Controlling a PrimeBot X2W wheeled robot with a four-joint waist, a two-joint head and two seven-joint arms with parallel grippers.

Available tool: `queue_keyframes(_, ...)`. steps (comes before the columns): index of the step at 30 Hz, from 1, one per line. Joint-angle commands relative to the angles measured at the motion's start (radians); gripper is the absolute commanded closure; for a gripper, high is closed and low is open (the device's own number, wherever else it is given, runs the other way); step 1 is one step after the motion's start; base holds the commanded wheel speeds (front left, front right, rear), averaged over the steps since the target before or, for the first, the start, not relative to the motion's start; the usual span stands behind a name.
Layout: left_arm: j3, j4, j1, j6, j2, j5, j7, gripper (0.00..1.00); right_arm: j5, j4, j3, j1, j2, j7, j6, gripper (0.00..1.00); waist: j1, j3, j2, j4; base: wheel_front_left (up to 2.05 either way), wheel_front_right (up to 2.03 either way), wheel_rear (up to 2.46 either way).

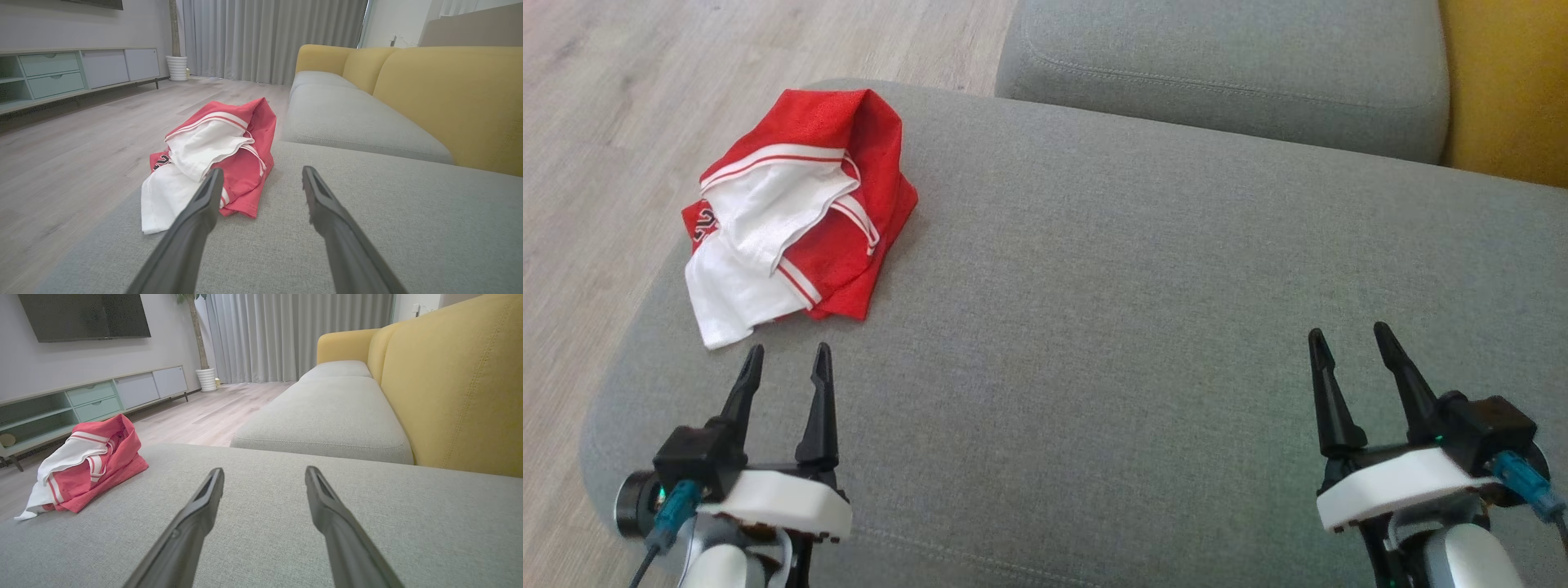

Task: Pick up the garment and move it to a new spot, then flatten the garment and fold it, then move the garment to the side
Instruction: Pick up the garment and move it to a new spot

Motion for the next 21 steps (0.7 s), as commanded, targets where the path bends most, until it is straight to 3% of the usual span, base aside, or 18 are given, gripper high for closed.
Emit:
queue_keyframes(1, 0.039, -0.040, -0.049, 0.000, 0.001, 0.003, -0.012, 0.00, -0.002, -0.041, 0.024, -0.024, -0.005, 0.002, -0.001, 0.00, 0.0000, 0.003, 0.0000, 0.000, 0.00, 0.00, 0.00)
queue_keyframes(11, 0.071, -0.047, -0.125, -0.001, 0.004, 0.014, -0.012, 0.00, -0.013, -0.070, 0.021, -0.050, -0.005, 0.027, -0.001, 0.00, 0.0000, 0.080, 0.0000, -0.019, 0.00, 0.00, 0.00)
queue_keyframes(21, 0.155, -0.008, -0.365, -0.014, 0.035, -0.007, -0.012, 0.00, -0.059, -0.146, 0.009, -0.130, -0.007, 0.074, -0.001, 0.00, 0.0000, 0.267, 0.0000, -0.069, 0.00, 0.00, 0.00)
